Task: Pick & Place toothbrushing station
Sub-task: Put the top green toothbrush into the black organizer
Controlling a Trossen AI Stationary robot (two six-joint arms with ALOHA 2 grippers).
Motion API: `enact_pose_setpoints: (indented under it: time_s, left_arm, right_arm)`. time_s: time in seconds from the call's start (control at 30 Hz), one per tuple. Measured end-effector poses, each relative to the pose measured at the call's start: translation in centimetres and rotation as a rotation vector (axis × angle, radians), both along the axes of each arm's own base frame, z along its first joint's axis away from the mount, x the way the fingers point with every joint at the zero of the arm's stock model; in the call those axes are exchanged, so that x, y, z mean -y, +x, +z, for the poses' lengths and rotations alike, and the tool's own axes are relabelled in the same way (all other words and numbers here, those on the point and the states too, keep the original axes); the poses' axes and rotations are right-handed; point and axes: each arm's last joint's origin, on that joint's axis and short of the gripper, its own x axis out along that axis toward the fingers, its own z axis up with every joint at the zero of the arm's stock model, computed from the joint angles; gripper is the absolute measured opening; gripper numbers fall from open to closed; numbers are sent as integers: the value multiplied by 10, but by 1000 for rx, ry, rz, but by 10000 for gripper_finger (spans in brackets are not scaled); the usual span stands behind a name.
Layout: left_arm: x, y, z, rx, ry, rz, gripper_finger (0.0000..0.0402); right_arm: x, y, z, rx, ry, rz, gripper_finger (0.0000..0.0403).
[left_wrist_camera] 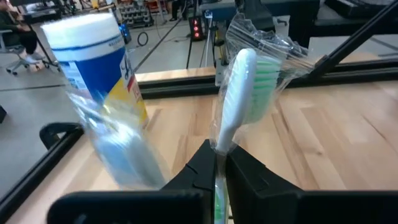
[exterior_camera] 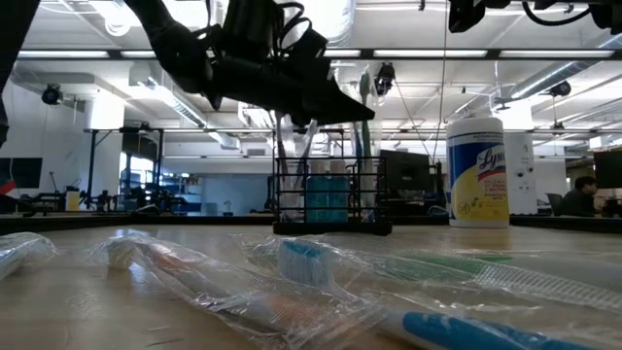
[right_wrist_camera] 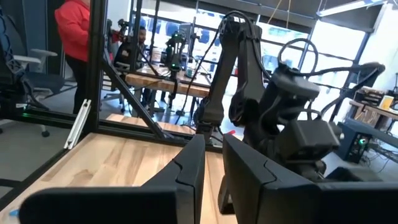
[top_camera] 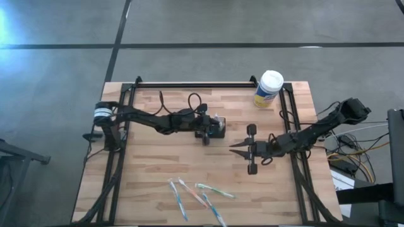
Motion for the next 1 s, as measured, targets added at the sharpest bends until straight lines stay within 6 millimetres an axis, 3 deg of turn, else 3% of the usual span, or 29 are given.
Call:
enact_pose_setpoints:
  time_s: [0.23, 0.63, 0.8, 1.0]
  left_arm:
    - [0, 4, -15, -30, -7, 0, 20]
    - [1, 4, -14, -26, -50, -49, 63]
    - [2, 5, -12, -17, -72, -66, 100]
    - [2, 8, -7, -4, -80, -111, 179]
  right_arm:
    - [0, 0, 0, -1, -1, 1, 54]
    - [0, 0, -1, -5, -3, 8, 52]
    - [0, 0, -1, -13, -7, 10, 52]
    - [0, 0, -1, -13, -4, 11, 52]
